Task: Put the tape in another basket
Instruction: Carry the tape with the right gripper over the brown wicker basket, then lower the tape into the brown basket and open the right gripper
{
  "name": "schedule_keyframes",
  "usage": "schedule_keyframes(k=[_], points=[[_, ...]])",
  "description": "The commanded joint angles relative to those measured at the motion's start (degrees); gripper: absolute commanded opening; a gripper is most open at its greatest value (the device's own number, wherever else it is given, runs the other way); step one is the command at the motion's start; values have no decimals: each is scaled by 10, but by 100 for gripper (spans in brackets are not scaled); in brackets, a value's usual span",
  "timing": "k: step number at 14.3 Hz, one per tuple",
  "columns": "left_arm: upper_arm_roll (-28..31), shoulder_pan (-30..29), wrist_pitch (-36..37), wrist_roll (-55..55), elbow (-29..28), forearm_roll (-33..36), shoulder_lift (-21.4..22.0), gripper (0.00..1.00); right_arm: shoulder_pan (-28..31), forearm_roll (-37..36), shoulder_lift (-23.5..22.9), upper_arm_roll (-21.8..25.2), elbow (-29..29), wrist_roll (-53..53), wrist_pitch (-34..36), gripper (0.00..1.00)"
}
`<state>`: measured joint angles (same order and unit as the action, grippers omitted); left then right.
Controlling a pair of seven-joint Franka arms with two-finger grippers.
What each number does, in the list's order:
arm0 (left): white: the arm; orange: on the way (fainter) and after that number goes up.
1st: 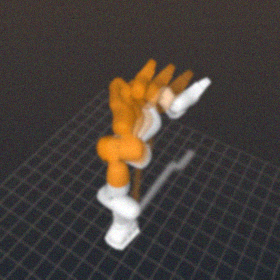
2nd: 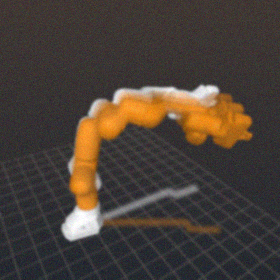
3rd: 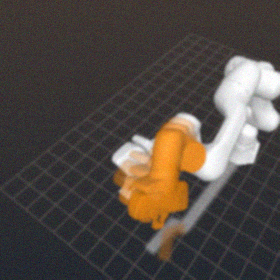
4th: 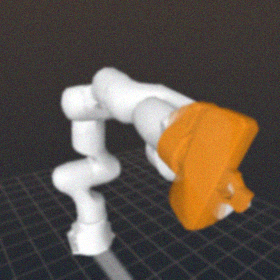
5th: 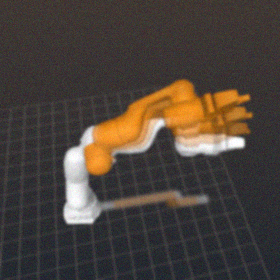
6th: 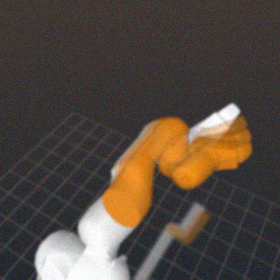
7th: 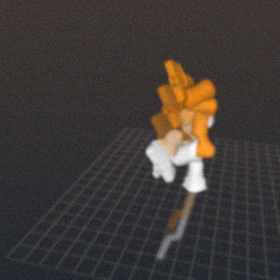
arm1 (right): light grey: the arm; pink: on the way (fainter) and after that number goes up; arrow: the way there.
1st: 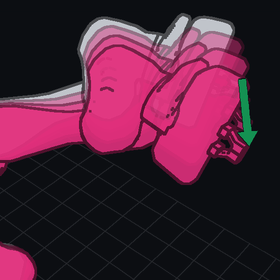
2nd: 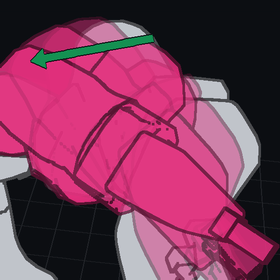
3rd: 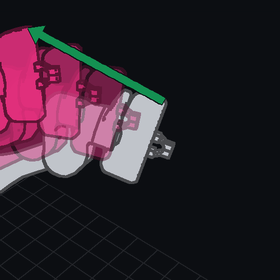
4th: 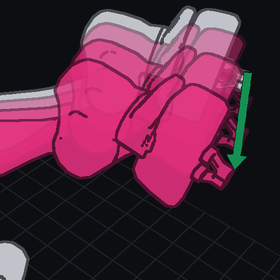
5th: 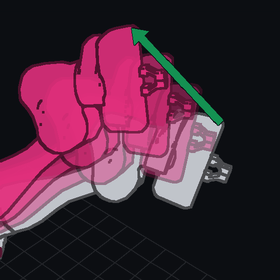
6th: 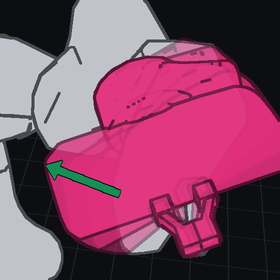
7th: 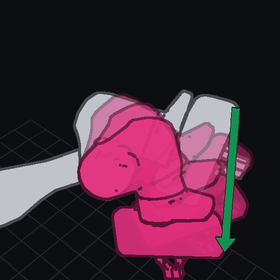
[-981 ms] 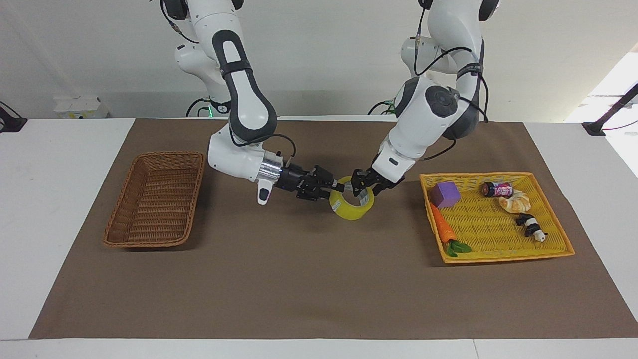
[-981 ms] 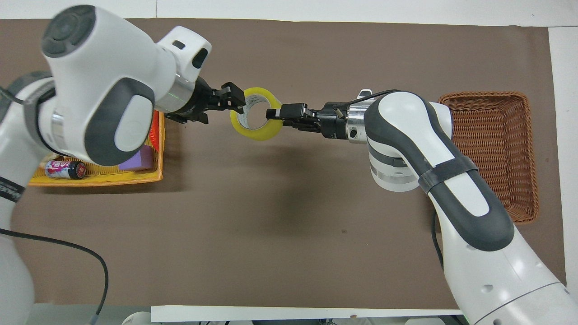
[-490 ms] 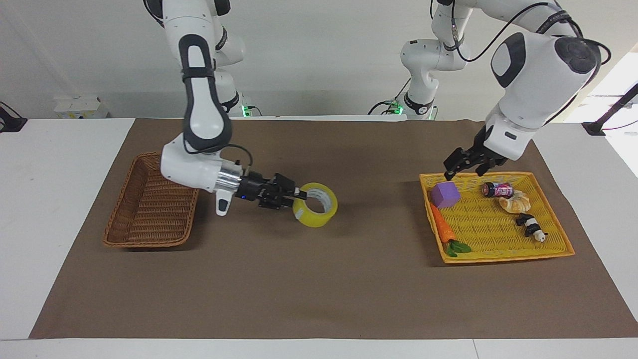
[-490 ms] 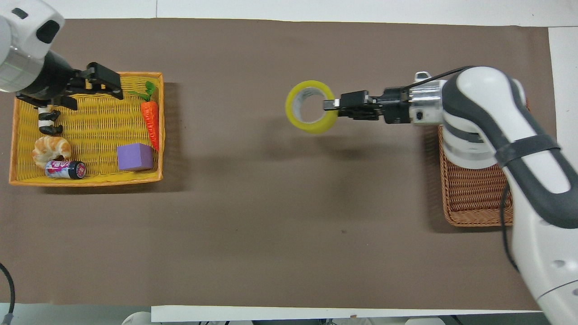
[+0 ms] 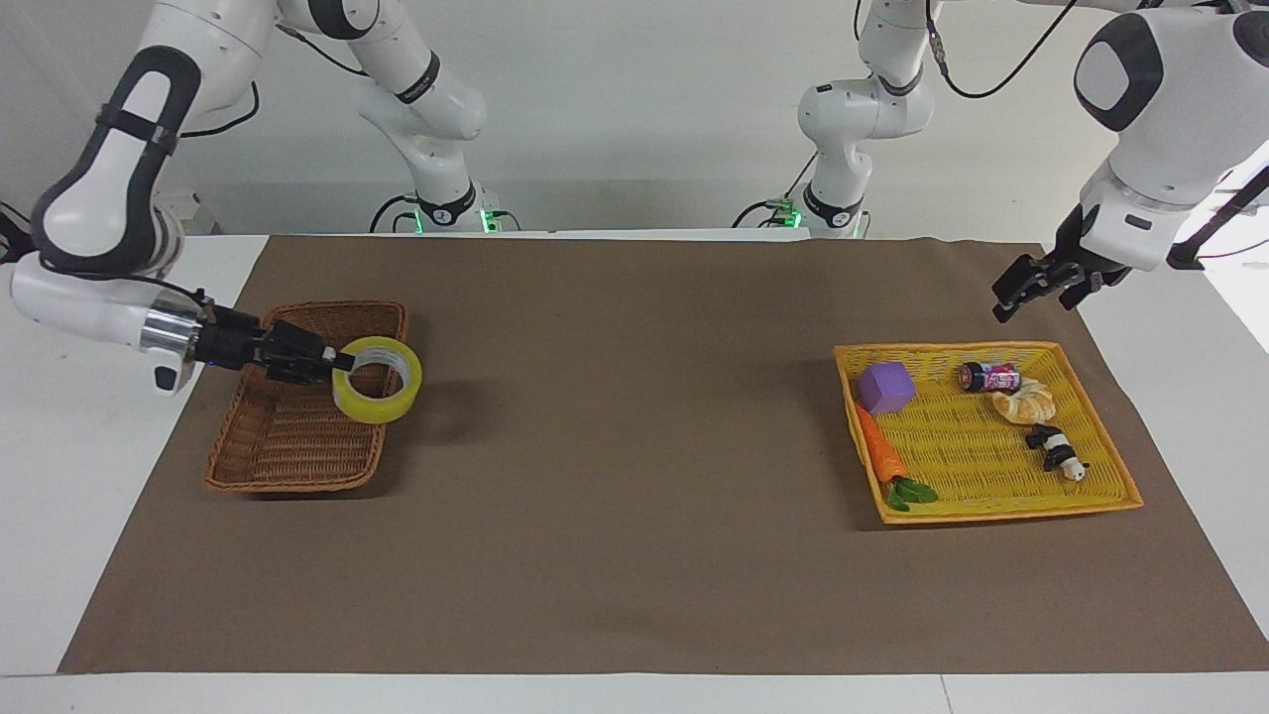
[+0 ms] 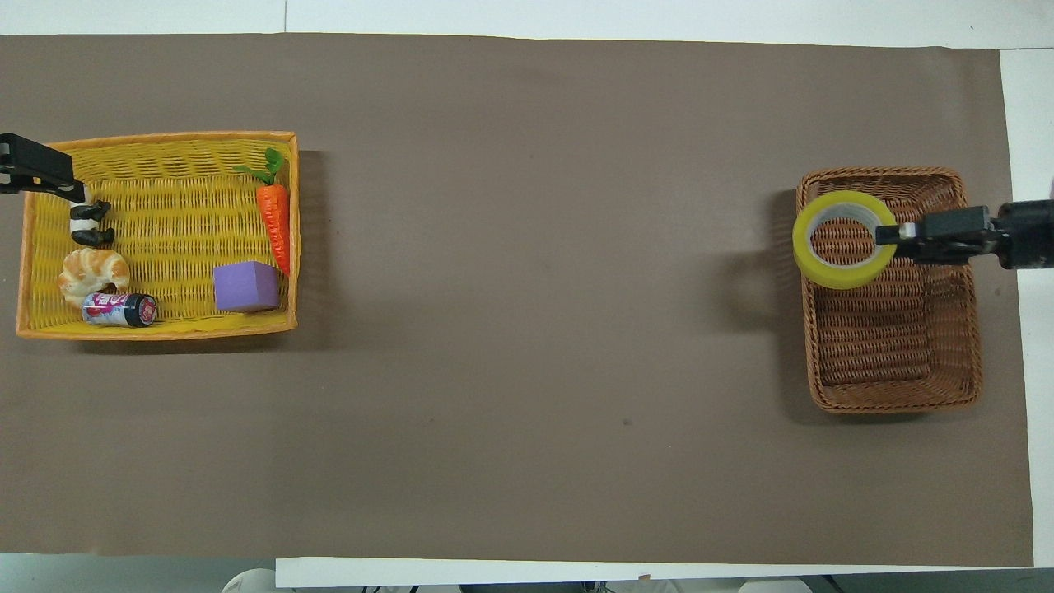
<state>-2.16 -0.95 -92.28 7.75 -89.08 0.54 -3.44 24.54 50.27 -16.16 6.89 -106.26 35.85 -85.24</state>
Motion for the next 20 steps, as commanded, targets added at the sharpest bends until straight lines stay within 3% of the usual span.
schedule_keyframes(k=[1,5,9,14,16,18,20], points=[[-6,-9,-53,-5,-20,9,11,100,30,-66,6,-9,-3,65,6,0],[-6,1,-26,-3,-8,5,19,100,33,-81,-2,-10,-14,84,-22,0],[-14,13,51,-2,56,10,27,100,26,-81,-6,-10,-43,132,-60,0],[-17,24,40,-5,51,8,42,100,24,-86,-1,-11,-67,135,-91,0],[-21,31,49,-4,23,7,52,100,24,-87,-1,-11,-68,135,-102,1],[-20,26,50,-3,-6,7,68,100,19,-94,-2,-11,-68,135,-105,13],[-13,24,48,-2,-7,7,68,100,16,-100,-2,-11,-67,135,-109,55]])
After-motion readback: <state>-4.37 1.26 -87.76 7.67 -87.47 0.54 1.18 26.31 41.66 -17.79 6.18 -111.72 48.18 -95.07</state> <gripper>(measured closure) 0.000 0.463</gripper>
